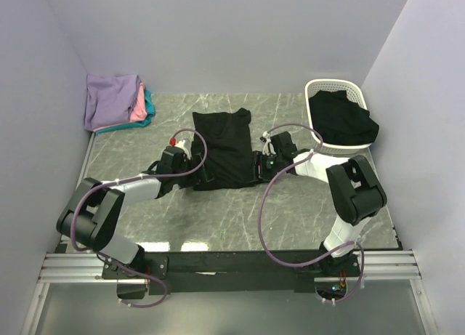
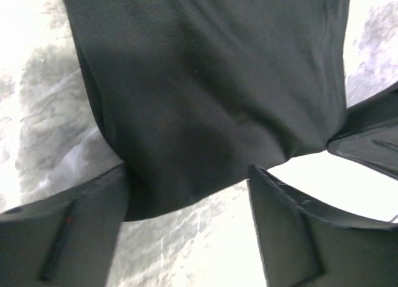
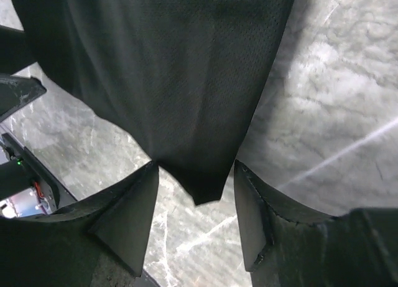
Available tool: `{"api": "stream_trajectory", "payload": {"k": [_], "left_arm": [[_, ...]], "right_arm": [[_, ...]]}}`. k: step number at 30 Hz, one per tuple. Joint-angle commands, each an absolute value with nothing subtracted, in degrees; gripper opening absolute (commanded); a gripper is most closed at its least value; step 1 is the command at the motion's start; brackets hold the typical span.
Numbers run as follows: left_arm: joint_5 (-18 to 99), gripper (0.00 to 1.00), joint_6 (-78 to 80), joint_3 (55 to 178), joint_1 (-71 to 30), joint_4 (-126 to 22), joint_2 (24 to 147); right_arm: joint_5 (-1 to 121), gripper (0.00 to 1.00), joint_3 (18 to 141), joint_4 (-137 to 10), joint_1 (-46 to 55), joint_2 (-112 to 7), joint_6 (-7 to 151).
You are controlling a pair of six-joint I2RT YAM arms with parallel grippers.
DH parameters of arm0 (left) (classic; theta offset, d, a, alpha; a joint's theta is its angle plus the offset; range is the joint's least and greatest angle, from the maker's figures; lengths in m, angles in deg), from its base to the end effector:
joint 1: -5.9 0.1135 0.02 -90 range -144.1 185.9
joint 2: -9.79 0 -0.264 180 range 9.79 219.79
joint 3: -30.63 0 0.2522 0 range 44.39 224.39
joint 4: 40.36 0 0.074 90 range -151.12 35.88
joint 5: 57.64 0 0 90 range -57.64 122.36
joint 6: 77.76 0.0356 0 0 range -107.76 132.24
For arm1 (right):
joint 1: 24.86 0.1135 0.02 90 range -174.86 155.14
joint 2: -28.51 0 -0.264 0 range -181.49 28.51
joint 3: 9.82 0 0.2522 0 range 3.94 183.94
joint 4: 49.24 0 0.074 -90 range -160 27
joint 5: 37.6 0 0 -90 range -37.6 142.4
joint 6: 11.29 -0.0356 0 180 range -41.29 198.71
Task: Fold and stack the t-shirts
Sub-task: Fold the tshirt
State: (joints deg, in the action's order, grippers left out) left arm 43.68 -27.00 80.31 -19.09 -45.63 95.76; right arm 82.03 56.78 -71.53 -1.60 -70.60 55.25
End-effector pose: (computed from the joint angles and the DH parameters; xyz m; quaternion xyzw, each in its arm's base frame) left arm 0.2565 -0.1272 0.1553 -0.0724 0.9055 -0.2932 0.2980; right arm 0.3008 0.1485 0.1529 -0.0757 0.9216 0.3397 0.1717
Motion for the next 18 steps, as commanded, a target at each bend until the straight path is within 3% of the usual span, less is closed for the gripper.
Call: {"api": "stream_trajectory", "payload": {"k": [1, 3, 7, 10, 12, 15, 18], "left_arm": [[45.99, 0.73, -28.01, 80.6, -19.85, -44.8, 99.08], [45.2, 0.69, -28.19, 79.99, -20.2, -45.76, 98.47], [42.57, 0.59, -27.75, 78.76, -20.2, -49.62, 96.63], [40.81, 0.43, -27.4, 77.97, -20.29, -52.61, 94.61], [39.31, 0.27, -26.87, 77.96, -20.29, -53.94, 93.46], [37.55, 0.01, -26.08, 78.32, -20.2, -57.63, 92.84], [36.67, 0.01, -25.03, 78.49, -20.2, -58.95, 92.93]], "right_arm": [[84.48, 0.57, 56.06, -67.22, -1.39, -73.27, 54.28], [84.57, 0.53, 55.8, -66.95, -1.39, -73.97, 54.28], [83.69, 0.35, 55.36, -67.74, -1.39, -73.71, 54.81], [81.68, 0.11, 55.44, -69.58, -1.4, -73.1, 55.68], [79.57, 0.01, 55.1, -70.55, -1.39, -72.4, 56.04], [77.02, 0.0, 53.96, -72.13, -1.31, -71.6, 56.56], [75.35, 0.0, 52.29, -73.28, -1.4, -70.72, 57.18]]}}
